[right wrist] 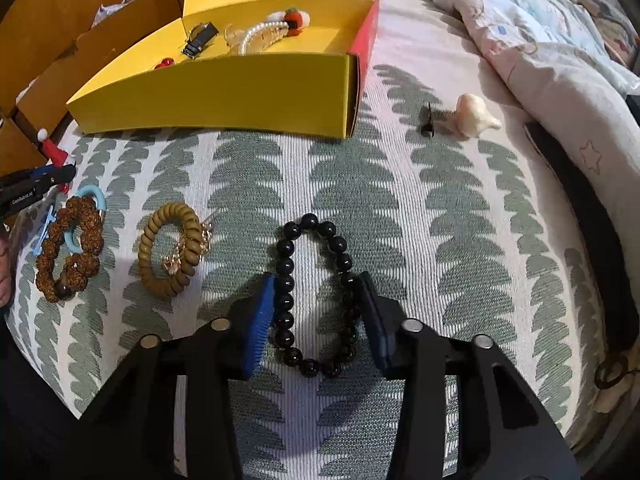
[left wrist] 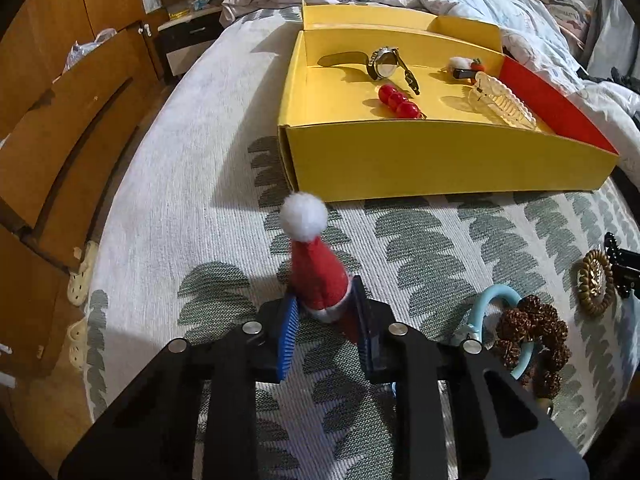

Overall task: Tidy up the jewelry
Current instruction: 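Grasp the red Santa hat ornament with the left tool while the right tool grasps the black bead bracelet, then hold the Santa hat in the left tool while the right tool lifts the black bracelet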

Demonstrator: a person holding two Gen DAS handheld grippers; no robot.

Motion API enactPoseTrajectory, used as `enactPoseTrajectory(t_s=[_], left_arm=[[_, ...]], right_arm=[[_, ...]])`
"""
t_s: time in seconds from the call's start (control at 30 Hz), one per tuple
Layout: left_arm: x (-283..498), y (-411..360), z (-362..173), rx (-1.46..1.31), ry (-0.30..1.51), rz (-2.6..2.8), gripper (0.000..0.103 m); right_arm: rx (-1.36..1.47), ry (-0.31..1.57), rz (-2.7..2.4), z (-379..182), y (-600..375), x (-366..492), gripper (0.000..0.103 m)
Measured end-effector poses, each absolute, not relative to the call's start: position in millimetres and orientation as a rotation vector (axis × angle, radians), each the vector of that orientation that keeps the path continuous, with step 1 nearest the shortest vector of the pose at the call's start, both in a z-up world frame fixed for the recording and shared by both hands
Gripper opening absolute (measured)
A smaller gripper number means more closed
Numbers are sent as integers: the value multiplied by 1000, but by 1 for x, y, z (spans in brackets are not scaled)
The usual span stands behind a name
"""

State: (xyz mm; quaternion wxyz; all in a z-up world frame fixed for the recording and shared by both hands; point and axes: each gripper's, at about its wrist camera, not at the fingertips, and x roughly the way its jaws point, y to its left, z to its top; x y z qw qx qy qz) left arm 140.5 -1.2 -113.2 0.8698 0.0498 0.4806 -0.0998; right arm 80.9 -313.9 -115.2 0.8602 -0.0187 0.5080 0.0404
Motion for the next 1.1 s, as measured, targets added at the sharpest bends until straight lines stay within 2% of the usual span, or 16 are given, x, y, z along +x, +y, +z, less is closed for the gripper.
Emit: enactPoseTrajectory(t_s=[0.1, 0.63, 0.67, 0.7, 0.83, 1.1], left_arm=[[141, 2, -112, 76, 1015, -213, 22], [138, 7, -87, 11, 958, -224, 21], [138, 7, -86, 8, 956, -224, 21], [137, 7, -85, 5, 953, -223, 21], [137, 6, -81, -4, 943, -226, 21], [138, 1, -78, -5, 937, -234, 21]], right_arm=[[-26, 1062, 87, -114, -313, 82, 20], [53, 967, 134, -81, -314, 77, 20], [65, 961, 146, -76, -315, 76, 20], [74, 947, 151, -72, -315, 75, 13], [104, 899, 164, -55, -316, 72, 11], [42, 1005, 175, -78, -297, 86, 12]])
